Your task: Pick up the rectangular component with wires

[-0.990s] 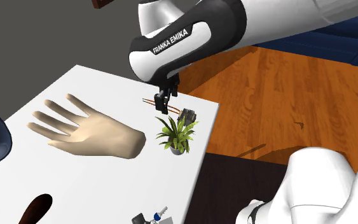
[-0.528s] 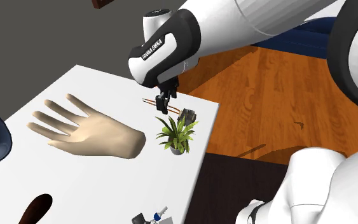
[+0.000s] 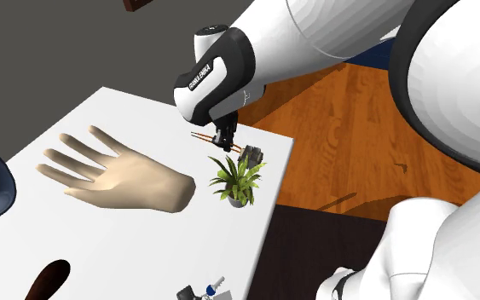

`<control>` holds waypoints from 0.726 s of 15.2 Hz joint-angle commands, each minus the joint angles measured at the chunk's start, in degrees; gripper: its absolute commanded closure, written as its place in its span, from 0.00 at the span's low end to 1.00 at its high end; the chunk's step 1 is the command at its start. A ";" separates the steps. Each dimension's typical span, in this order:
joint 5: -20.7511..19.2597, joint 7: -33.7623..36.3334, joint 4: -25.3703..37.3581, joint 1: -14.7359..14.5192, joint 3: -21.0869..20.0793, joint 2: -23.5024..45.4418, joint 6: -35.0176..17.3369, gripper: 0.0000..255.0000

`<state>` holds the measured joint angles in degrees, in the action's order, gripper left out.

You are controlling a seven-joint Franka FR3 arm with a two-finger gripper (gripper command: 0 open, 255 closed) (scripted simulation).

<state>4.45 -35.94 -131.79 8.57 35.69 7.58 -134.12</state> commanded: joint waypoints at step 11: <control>-2.18 1.57 0.77 -0.43 0.43 -2.60 2.83 1.00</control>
<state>2.79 -34.85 -131.29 8.30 36.07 5.59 -132.05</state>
